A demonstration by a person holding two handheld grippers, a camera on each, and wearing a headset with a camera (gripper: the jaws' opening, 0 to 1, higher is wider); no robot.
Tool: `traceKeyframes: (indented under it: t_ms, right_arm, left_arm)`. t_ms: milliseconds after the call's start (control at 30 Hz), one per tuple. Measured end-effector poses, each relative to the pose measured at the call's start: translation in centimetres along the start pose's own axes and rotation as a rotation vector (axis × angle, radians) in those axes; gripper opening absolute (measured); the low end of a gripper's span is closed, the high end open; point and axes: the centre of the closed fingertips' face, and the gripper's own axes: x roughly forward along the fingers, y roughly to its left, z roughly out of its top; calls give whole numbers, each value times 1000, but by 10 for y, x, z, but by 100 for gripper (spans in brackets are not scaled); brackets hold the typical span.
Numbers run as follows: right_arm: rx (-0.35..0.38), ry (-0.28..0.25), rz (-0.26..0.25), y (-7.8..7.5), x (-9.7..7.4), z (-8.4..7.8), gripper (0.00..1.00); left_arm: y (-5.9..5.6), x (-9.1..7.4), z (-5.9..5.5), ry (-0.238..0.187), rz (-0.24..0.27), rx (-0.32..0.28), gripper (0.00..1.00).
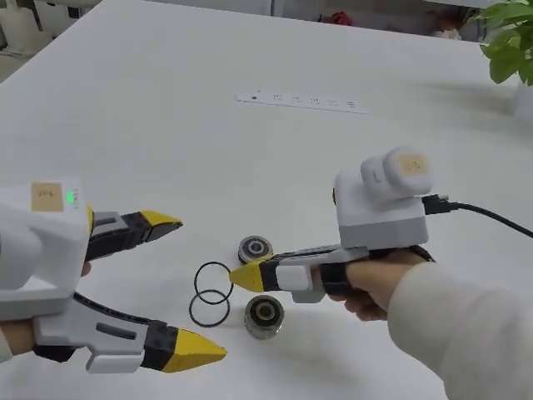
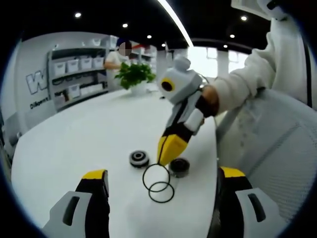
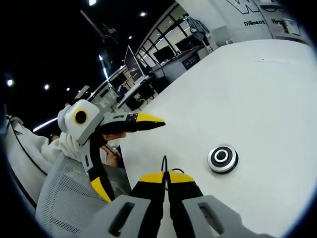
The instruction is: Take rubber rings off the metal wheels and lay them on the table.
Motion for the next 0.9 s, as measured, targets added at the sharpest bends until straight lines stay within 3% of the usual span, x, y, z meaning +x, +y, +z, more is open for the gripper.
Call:
traceKeyframes:
  t_ms: [533, 900]
  right_arm:
    - [30, 39, -72, -21, 4, -11, 0]
    - [6, 58, -114, -29, 3, -15, 1]
  left_arm:
    - [0, 1, -2, 9, -1, -6, 92]
    - [0, 1, -3, 11, -1, -9, 92]
